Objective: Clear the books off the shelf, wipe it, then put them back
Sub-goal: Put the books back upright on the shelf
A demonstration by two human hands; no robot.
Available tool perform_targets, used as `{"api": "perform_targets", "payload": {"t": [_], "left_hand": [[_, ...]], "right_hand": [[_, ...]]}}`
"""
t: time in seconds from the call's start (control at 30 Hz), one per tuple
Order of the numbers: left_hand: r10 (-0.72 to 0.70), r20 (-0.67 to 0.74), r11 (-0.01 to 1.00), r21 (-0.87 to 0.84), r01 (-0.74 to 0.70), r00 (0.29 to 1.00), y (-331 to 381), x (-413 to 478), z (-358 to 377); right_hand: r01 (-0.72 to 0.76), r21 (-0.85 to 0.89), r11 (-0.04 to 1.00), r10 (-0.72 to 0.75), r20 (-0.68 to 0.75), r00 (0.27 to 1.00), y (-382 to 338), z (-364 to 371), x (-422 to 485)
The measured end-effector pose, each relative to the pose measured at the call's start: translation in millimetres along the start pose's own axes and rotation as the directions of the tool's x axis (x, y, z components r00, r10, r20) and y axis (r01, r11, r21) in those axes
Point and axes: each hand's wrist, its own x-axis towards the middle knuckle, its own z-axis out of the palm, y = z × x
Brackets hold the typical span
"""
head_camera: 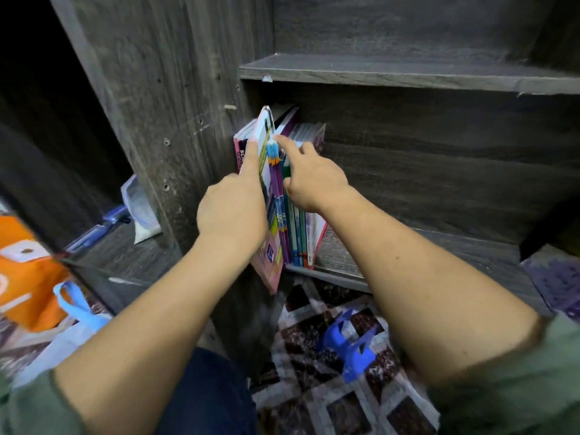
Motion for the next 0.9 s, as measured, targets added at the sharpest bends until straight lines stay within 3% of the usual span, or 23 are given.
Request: {"api": "perform_targets", "payload": {"t": [0.27,0.47,0.63,0.9], "left_hand": [[-0.034,-0.061,0.998,0.059,0.037,0.998,-15.4,-79.6,-13.5],[-0.054,-0.093,0.983,0.17,0.069,0.994,-41.4,-87.2,-28.3],[-0.032,-0.107,0.985,0.164,0.05,0.994,-54.3,-84.9,-16.3],[-0.001,-0.072,0.983,0.181,0.014,0.997,-62.6,-83.0,5.3]], "right_hand": [[-0.056,0.078,0.995,0.05,0.081,0.996,-30.6,10.0,7.5],[-0.126,0.08,0.989,0.133,-0.085,0.987,-53.4,25.4,11.0],[-0.243,0.067,0.968,0.247,-0.075,0.966,-59.5,28.2,22.3],[-0.308,0.037,0.951,0.308,-0.22,0.925,-57.1,38.6,25.6]]}}
